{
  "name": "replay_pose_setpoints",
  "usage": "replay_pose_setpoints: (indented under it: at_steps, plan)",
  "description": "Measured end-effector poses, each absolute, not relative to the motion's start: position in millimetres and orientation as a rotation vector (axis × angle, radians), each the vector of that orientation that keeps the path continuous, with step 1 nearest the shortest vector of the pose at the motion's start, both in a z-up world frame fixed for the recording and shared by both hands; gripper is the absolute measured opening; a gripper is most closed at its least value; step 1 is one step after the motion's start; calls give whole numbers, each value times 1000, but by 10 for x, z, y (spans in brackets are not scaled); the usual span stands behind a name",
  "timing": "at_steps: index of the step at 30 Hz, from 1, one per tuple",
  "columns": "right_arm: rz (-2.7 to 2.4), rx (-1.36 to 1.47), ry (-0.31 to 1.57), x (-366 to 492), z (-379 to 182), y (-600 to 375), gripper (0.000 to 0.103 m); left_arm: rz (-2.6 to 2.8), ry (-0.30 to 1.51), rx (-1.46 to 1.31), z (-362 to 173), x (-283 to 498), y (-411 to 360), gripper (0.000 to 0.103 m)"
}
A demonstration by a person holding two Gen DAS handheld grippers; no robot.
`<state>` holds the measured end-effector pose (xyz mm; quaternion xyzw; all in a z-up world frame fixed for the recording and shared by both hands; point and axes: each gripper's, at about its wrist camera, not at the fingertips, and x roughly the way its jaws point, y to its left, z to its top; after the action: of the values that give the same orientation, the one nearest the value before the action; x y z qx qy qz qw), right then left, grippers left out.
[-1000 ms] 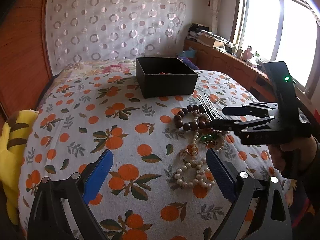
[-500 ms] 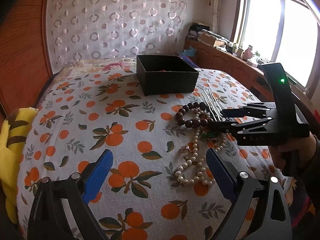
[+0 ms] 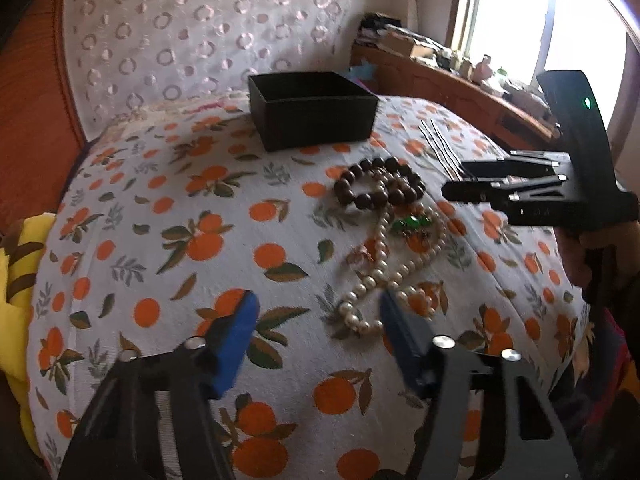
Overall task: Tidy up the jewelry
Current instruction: 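Move the left gripper to the pearl necklace and close on it, then lift the pearl necklace with the left gripper while the right gripper grasps the silver hairpin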
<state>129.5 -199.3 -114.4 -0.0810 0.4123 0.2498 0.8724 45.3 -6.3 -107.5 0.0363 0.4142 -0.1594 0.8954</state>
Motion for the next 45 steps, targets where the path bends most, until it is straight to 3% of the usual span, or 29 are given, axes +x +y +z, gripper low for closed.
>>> replay_pose_setpoints:
  at_steps: [7, 9, 11, 20, 27, 36, 45]
  plan:
    - [524, -154, 853, 1290, -1131, -2019, 59, -364, 876, 147, -1130, 472, -231, 32]
    - [528, -150, 848, 1279, -1111, -2026, 59, -390, 877, 153, -1129, 454, -273, 16]
    - [531, -148, 845, 1266, -1100, -2027, 59, -393, 886, 182, -1146, 444, -332, 7]
    - [539, -140, 841, 1239, -1079, -2053, 59, -375, 879, 241, -1154, 448, -392, 10]
    - [541, -138, 842, 1220, -1086, -2066, 59, -417, 861, 221, -1061, 413, -420, 7]
    - [539, -162, 818, 1185, -938, -2057, 59, -496, 646, 148, -31, 442, -446, 7]
    - [543, -161, 788, 1079, -800, -2065, 59, -502, 546, 139, 587, 603, -521, 6]
